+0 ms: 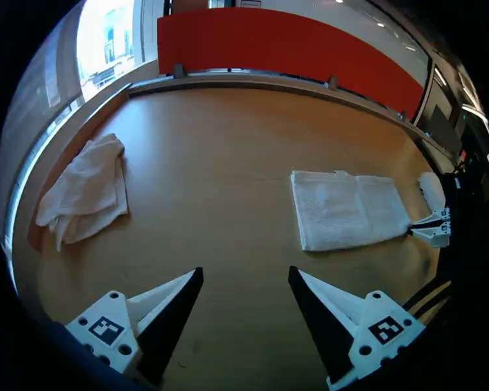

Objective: Fold towel

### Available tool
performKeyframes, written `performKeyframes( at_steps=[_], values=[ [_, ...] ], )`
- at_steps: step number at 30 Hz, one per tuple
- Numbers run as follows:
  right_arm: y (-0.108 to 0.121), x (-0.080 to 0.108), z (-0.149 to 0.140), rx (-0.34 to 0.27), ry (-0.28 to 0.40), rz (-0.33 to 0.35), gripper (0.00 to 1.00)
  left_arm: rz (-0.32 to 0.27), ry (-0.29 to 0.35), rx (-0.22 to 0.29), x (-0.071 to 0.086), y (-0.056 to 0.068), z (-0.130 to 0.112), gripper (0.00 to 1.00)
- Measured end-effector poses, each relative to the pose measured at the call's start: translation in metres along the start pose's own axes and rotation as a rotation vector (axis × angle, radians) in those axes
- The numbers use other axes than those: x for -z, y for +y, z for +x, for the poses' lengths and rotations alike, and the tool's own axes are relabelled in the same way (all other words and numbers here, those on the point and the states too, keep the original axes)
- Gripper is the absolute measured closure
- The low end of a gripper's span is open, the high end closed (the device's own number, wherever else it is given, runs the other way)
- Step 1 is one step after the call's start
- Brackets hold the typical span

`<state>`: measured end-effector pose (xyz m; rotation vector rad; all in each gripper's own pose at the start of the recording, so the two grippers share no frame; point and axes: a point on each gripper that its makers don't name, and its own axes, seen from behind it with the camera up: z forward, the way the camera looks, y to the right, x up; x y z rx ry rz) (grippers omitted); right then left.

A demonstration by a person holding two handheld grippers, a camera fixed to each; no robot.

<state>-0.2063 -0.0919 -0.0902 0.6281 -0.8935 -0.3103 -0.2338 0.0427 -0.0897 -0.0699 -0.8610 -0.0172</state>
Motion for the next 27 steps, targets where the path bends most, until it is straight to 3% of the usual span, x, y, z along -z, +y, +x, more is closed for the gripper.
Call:
performKeyframes(
  at_steps=[9,20,27],
  values=[
    [0.004,0.006,0.022,0.022,0.034,-0.019,0.97,-0.005,0.001,0.001,0.003,0.0,-0.001,0.03],
    [-0.005,0.024,0.106,0.124,0.146,-0.016,0.97,-0.006,0.011,0.016,0.007,-0.003,-0.001,0.03],
    [-0.018,0.023,0.142,0.175,0.175,0.008,0.97,-0.015,0.015,0.021,0.01,0.0,-0.001,0.03]
  ],
)
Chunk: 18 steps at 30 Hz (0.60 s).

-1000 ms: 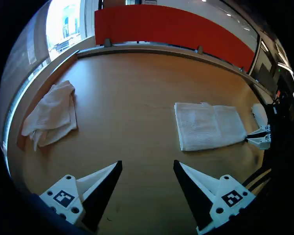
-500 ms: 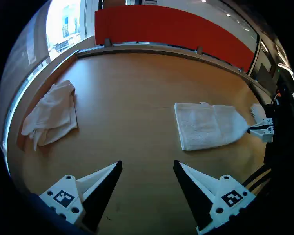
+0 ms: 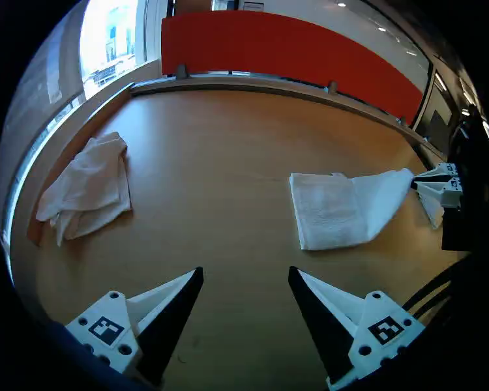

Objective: Fold towel

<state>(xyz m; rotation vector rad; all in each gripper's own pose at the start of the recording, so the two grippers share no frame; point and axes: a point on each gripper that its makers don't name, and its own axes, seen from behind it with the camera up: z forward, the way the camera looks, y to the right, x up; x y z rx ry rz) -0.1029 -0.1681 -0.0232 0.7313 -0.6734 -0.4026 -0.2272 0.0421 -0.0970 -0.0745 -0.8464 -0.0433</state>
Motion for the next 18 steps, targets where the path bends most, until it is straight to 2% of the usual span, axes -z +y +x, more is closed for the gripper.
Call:
performKeyframes(
  at_steps=[9,18],
  values=[
    [-0.015,-0.007,0.018,0.055,0.0,0.046,0.97,-0.008,0.021,0.007,0.009,0.0,0.006,0.03],
    [-0.053,-0.031,0.048,0.152,0.001,0.138,0.97,-0.004,0.022,0.03,0.019,-0.006,-0.002,0.03]
  ],
)
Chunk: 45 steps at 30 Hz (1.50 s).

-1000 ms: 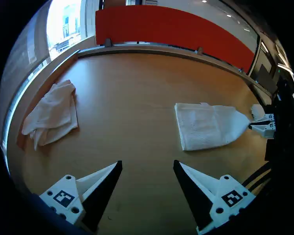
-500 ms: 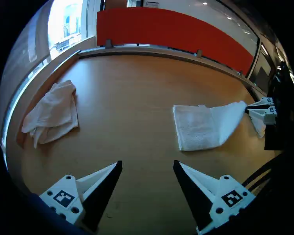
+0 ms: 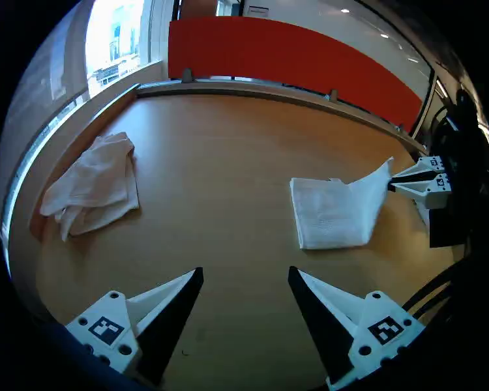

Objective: Fold towel

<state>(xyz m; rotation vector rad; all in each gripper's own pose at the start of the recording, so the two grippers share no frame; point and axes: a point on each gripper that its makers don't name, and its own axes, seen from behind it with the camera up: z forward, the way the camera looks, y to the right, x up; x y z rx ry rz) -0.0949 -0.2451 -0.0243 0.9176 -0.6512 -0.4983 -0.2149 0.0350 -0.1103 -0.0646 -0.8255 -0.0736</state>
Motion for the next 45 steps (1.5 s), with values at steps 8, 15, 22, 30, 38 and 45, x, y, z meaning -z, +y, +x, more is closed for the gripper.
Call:
performKeyframes(
  at_steps=[8,15,22,30,38,45],
  values=[
    [-0.039,-0.044,0.018,0.062,-0.03,0.104,0.97,0.011,0.0,0.016,0.009,-0.006,-0.013,0.03],
    [-0.072,-0.087,0.003,0.028,-0.091,0.199,0.97,0.032,-0.007,0.026,0.013,-0.017,-0.022,0.03],
    [-0.077,-0.094,0.0,0.042,-0.109,0.202,0.93,0.031,-0.01,0.046,0.012,-0.02,-0.026,0.03],
    [-0.075,-0.083,0.006,0.001,-0.089,0.201,0.37,0.024,-0.011,0.033,0.01,-0.018,-0.024,0.03],
    [-0.066,-0.069,-0.003,-0.028,-0.081,0.156,0.33,0.019,-0.009,0.028,0.009,-0.014,-0.021,0.03],
    [-0.059,-0.052,-0.033,-0.077,-0.105,0.107,0.33,0.017,-0.008,0.03,0.008,-0.012,-0.02,0.03]
  ],
)
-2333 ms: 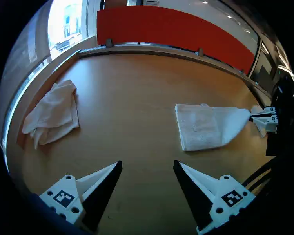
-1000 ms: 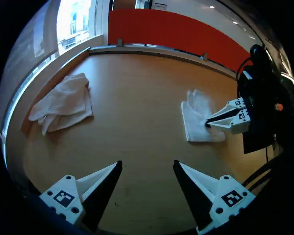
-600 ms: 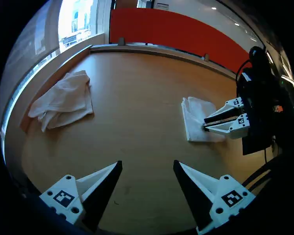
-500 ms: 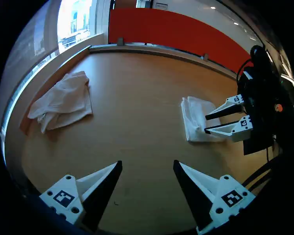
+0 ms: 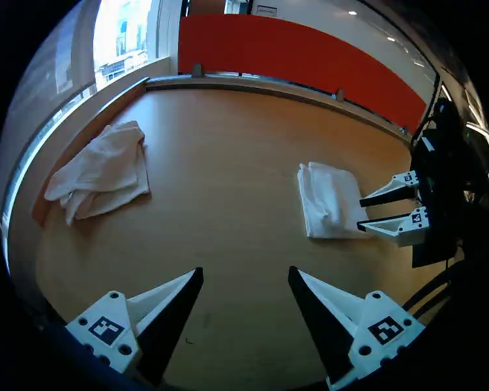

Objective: Fold towel

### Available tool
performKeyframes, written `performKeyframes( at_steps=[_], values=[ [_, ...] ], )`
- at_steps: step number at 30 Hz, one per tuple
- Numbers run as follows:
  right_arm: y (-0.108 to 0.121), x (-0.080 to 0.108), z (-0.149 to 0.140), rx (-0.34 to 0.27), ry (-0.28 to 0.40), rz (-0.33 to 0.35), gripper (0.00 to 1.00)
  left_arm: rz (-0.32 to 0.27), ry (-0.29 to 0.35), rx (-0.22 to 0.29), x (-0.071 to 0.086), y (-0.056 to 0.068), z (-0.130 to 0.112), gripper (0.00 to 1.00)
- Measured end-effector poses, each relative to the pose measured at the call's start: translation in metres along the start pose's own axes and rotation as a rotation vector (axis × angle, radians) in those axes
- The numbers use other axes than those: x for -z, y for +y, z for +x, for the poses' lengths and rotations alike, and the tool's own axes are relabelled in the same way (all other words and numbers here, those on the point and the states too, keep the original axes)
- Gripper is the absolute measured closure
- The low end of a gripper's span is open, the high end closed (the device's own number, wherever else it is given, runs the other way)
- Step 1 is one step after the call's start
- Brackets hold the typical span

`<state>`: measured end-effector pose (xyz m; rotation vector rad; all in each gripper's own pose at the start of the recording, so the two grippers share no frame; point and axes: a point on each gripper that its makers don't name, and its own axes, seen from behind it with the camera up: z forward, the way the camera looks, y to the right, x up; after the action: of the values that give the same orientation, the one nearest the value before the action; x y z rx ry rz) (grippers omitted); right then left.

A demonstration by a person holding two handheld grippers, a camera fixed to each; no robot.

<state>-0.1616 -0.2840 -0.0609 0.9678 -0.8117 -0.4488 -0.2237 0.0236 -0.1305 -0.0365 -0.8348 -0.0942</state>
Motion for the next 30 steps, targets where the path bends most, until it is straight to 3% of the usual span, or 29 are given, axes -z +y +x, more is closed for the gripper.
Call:
performKeyframes(
  at_steps=[9,20,30],
  values=[
    [0.009,0.015,-0.034,-0.082,-0.02,-0.045,0.33,-0.007,-0.002,-0.003,-0.002,0.005,0.001,0.03],
    [0.004,0.007,-0.055,-0.096,-0.047,-0.06,0.33,-0.012,-0.004,-0.014,-0.003,0.01,0.001,0.03],
    [0.007,0.003,-0.059,-0.117,-0.043,-0.075,0.5,-0.015,-0.005,-0.015,-0.004,0.012,0.002,0.03]
  ],
)
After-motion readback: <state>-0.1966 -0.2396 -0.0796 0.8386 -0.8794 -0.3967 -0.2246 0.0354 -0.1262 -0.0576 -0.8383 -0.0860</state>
